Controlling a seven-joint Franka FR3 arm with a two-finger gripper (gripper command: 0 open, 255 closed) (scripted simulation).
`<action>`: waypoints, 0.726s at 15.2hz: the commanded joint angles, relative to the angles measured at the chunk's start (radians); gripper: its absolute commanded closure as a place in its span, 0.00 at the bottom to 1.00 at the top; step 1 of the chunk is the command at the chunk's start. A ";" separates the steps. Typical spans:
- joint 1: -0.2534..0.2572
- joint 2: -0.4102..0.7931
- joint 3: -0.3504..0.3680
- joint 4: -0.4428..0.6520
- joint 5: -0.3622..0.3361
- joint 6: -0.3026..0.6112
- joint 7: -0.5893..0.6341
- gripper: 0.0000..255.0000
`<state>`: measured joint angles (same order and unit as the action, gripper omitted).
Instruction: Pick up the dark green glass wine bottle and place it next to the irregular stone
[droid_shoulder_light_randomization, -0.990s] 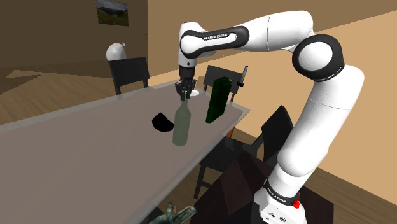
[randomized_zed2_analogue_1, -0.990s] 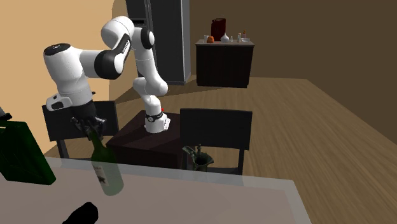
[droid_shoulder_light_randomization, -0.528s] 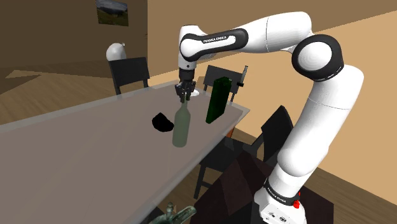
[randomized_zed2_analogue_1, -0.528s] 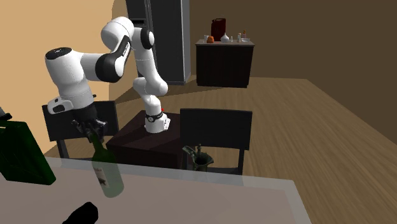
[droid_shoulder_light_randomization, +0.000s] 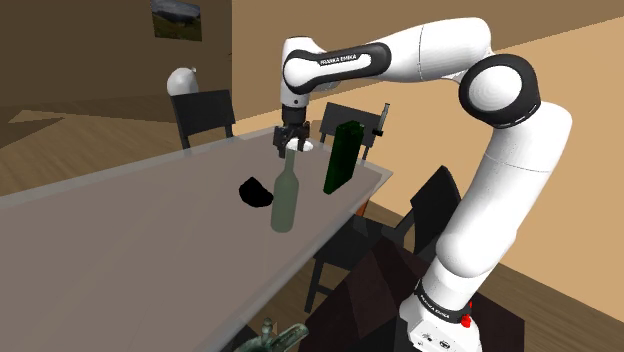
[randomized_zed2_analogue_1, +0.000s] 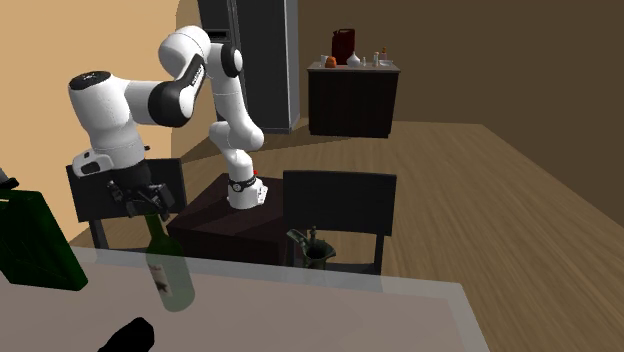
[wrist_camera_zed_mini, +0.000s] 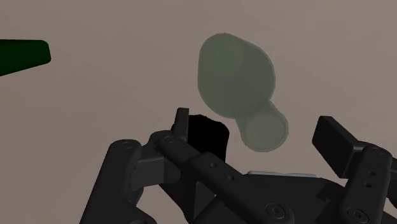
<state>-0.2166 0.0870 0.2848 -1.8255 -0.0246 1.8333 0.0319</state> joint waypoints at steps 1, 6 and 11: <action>0.002 -0.001 0.002 0.050 0.001 -0.051 0.002 0.00; 0.003 0.001 0.002 0.113 0.000 -0.112 0.002 0.00; 0.003 0.001 0.002 0.113 0.000 -0.112 0.002 0.00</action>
